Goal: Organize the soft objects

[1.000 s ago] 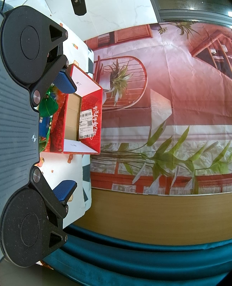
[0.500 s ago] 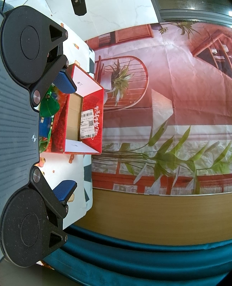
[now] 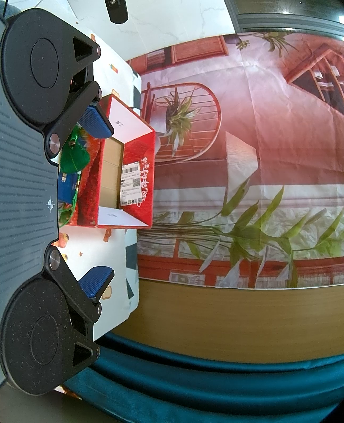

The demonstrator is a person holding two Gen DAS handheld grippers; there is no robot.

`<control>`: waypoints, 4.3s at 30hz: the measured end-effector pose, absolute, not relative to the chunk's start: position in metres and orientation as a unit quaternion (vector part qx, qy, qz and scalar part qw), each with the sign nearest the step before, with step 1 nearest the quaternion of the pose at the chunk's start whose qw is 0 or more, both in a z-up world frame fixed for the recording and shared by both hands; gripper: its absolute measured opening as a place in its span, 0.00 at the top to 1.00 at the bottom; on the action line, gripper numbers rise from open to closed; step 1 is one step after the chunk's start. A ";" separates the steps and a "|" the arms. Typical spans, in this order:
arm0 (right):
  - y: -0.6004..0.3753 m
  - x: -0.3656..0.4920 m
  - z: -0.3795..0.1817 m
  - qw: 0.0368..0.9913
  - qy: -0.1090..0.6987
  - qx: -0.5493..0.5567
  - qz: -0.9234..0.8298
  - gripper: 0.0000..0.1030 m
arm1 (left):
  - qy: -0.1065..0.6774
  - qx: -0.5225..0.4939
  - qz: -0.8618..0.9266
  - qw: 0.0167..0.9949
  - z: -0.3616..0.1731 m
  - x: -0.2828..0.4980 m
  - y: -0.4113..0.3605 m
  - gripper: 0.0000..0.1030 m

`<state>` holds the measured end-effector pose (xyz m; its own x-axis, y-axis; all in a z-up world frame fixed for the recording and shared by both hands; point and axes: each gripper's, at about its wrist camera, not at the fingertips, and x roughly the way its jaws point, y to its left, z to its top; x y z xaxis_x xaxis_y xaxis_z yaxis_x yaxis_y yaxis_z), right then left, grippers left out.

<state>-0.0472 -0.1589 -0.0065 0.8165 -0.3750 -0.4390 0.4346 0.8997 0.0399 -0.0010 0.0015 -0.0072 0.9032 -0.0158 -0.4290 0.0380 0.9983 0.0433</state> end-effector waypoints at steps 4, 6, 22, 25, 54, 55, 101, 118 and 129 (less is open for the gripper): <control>-0.159 -0.046 -0.017 0.952 0.214 0.072 -0.207 0.00 | 0.221 0.021 -0.017 0.975 -0.007 0.003 0.003 0.00; -0.158 -0.046 -0.021 0.955 0.207 0.076 -0.198 0.00 | 0.216 0.017 -0.029 0.976 -0.010 0.005 0.003 0.00; -0.181 -0.004 -0.085 0.959 0.213 0.107 -0.154 0.00 | 0.262 0.054 -0.031 0.963 -0.068 0.061 -0.014 0.00; -0.184 0.011 -0.095 0.957 0.226 0.101 -0.153 0.00 | 0.276 0.057 -0.037 0.959 -0.083 0.075 -0.017 0.00; -0.193 0.065 -0.159 0.942 0.305 0.098 -0.098 0.39 | 0.375 0.010 -0.102 0.921 -0.155 0.142 -0.019 0.34; -0.192 0.068 -0.159 0.943 0.305 0.094 -0.091 0.41 | 0.379 0.005 -0.106 0.919 -0.156 0.145 -0.019 0.35; -0.207 0.092 -0.148 0.956 0.274 0.100 -0.018 0.61 | 0.379 -0.141 -0.318 0.858 -0.145 0.202 -0.058 0.45; -0.231 0.142 -0.040 0.986 0.163 0.030 0.014 0.61 | 0.239 -0.137 -0.319 0.907 -0.032 0.229 -0.065 0.45; -0.247 0.167 -0.095 0.975 0.215 0.045 -0.005 0.61 | 0.306 -0.115 -0.311 0.892 -0.087 0.268 -0.084 0.45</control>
